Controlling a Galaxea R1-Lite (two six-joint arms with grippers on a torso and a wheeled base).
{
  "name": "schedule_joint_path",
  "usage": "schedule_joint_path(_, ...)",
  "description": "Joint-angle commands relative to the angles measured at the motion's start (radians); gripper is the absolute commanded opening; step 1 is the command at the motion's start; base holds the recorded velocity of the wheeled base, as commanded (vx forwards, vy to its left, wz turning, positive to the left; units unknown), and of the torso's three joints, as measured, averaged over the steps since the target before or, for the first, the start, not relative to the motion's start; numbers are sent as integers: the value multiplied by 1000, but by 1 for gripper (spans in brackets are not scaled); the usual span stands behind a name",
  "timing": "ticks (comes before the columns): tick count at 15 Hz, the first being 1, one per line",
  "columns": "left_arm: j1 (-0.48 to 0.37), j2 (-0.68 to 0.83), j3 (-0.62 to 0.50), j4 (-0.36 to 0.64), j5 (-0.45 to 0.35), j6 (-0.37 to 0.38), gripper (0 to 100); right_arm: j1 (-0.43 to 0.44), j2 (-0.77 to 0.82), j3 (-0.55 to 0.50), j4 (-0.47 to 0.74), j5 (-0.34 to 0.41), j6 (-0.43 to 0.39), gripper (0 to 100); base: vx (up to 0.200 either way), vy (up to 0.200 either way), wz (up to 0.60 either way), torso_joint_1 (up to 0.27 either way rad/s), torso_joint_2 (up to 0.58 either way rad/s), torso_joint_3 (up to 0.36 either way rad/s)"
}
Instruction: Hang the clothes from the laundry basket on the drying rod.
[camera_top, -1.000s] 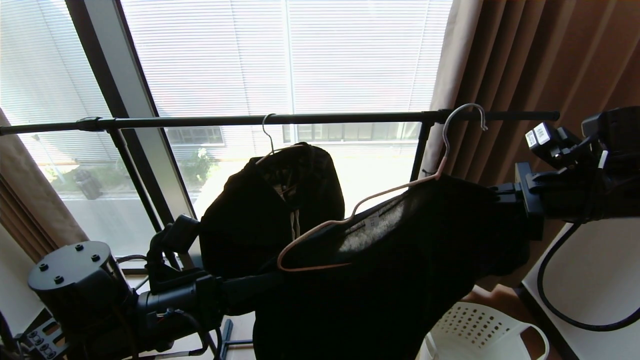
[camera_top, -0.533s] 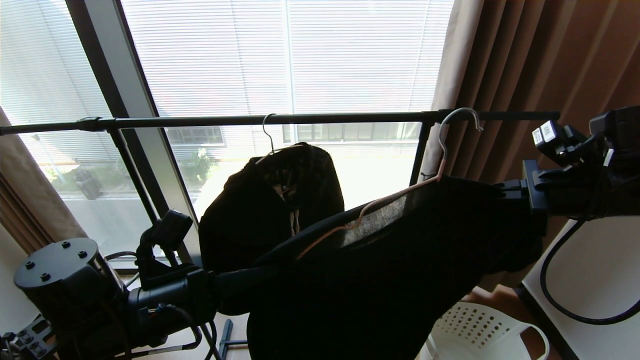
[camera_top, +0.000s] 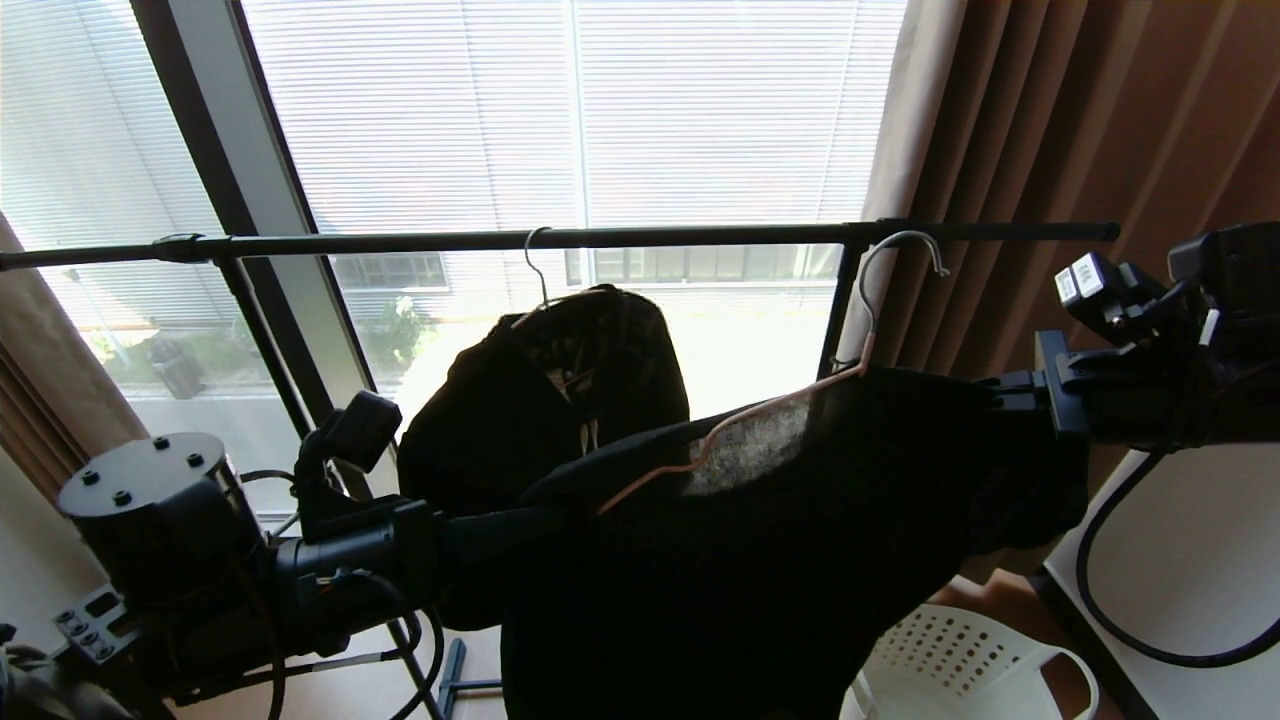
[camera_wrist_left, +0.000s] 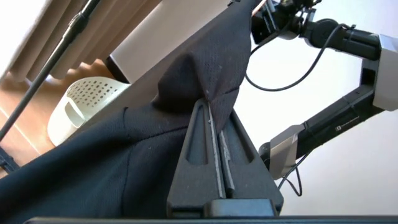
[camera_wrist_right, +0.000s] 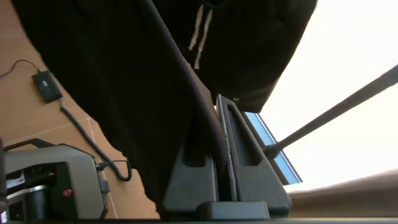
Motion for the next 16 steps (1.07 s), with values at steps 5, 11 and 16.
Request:
schedule_joint_path(5,-11,-89,-239,358,1,123,0,76,-56,46,2,-1,3,0,0,0,0,0,0,0)
schedule_joint_path(11,-26,-145,-345,577,1,200,0,102,-31,43,-2,-37,6,0,0,0,0,0,0,0)
schedule_joint_path(16,-26,-200,-460,861,15,269,0,117,-13,34,-4,-120,28,0,0,0,0,0,0,0)
